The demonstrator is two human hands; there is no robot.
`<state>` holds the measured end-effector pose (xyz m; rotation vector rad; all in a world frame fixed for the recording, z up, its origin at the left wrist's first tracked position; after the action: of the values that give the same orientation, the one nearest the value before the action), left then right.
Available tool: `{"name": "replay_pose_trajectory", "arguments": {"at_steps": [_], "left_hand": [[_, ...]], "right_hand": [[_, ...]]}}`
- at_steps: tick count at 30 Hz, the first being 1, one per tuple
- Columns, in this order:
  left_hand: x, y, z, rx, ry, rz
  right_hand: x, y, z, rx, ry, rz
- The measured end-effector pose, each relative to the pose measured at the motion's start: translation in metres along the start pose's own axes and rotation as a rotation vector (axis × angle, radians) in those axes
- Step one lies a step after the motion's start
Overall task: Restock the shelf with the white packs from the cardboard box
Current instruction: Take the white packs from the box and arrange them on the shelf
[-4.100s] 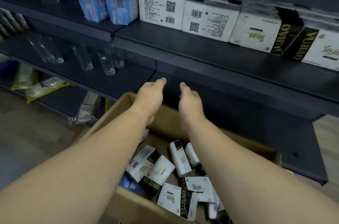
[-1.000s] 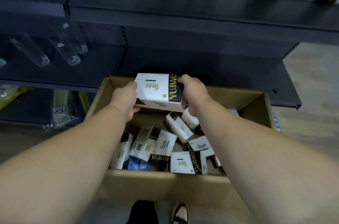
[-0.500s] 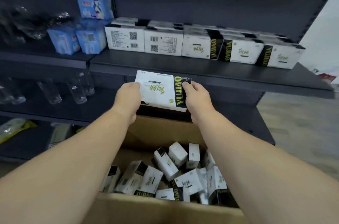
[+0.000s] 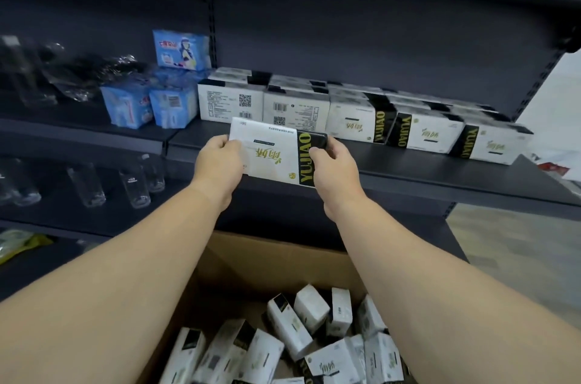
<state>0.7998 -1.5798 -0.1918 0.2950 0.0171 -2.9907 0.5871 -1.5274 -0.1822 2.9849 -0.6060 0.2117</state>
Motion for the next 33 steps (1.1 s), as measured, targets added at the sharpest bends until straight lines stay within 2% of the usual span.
{"name": "replay_pose_trajectory", "arguments": {"at_steps": [13,24,33], "left_hand": [[-0.056,0.122,-0.010,0.019,0.086,0.034],[-0.056,0.166,-0.019,-0.003,0.068,-0.040],[-0.047,0.187,-0.021,-0.042,0.018,-0.063]], "right_hand": [[0.103,0.061,0.011,0.030,-0.018,0.100],[0.135,0.084,0.026,0.105,-0.038,0.152],[0.143,0.106,0.028,0.116,0.065,0.155]]}}
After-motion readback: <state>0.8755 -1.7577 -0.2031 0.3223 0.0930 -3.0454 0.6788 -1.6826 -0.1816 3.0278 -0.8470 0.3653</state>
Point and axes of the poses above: each hand's wrist, its own y-axis towards the middle knuckle, its own x-axis out of the palm, z = x × y, the point moved 10 cm from there along y, towards the middle knuckle, and after that the axes turned 12 degrees about y, right-handed, at the moved point
